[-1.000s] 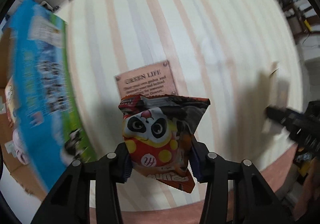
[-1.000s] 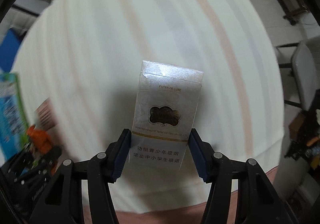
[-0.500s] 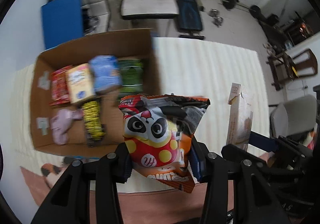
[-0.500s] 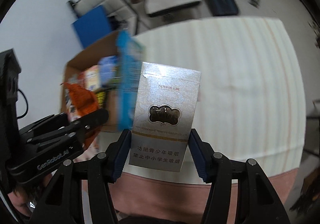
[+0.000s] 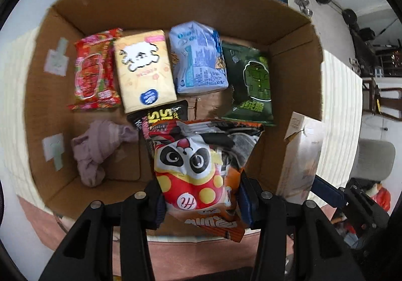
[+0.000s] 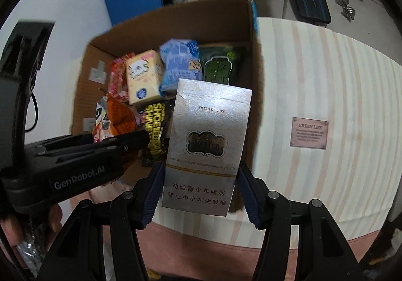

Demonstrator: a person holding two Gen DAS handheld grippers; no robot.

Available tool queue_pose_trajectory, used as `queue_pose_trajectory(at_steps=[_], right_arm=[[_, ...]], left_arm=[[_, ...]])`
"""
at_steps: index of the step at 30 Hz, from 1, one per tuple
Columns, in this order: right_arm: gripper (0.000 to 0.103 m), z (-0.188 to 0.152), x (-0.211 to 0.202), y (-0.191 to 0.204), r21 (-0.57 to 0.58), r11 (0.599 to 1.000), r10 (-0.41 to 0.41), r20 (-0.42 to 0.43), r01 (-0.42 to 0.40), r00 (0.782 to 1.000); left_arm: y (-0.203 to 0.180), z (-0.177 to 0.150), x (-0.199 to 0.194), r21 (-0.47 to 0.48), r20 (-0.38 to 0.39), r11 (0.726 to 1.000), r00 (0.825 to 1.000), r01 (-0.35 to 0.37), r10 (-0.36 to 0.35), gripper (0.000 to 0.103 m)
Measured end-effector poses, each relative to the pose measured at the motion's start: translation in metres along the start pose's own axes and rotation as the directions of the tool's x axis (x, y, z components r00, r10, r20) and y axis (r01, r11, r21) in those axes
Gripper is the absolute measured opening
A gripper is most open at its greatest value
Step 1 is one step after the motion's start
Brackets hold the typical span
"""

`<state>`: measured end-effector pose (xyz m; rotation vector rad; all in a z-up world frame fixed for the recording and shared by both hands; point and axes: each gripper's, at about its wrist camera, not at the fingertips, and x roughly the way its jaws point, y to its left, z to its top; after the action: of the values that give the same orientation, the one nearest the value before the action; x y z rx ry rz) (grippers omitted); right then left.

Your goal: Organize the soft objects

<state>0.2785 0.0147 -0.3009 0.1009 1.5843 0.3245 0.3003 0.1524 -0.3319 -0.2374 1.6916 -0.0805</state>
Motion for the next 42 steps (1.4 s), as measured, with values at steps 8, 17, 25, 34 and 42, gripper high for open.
queue_pose_trajectory(at_steps=[8, 17, 25, 34, 42], right_arm=[[0.06, 0.012, 0.027, -0.002, 0.012, 0.998, -0.064, -0.024, 0.064, 0.998], [0.076, 0.012, 0.036, -0.005, 0.022, 0.992, -0.124, -0.067, 0.125, 0.99], [0.093, 0.004, 0.022, 0.006, 0.016, 0.987, -0.161, -0.039, 0.161, 0.986], [0.093, 0.001, 0.013, 0.01, 0.008, 0.982, -0.189, -0.013, 0.189, 0.982], [0.093, -0.003, 0.005, 0.007, 0.024, 0.983, -0.18, 0.009, 0.18, 0.984]], left_arm=[[-0.009, 0.01, 0.017, 0.053, -0.026, 0.998, 0.999, -0.034, 0.035, 0.044], [-0.016, 0.007, 0.025, 0.081, -0.032, 0.995, 0.998, -0.055, 0.058, 0.079], [-0.017, -0.005, 0.01, 0.11, 0.017, 0.989, 0.995, -0.1, 0.098, 0.097], [-0.008, -0.021, -0.005, 0.09, 0.045, 0.991, 0.994, -0.103, 0.099, 0.102], [0.003, -0.037, -0.024, 0.049, 0.08, 0.994, 0.993, -0.096, 0.092, 0.102]])
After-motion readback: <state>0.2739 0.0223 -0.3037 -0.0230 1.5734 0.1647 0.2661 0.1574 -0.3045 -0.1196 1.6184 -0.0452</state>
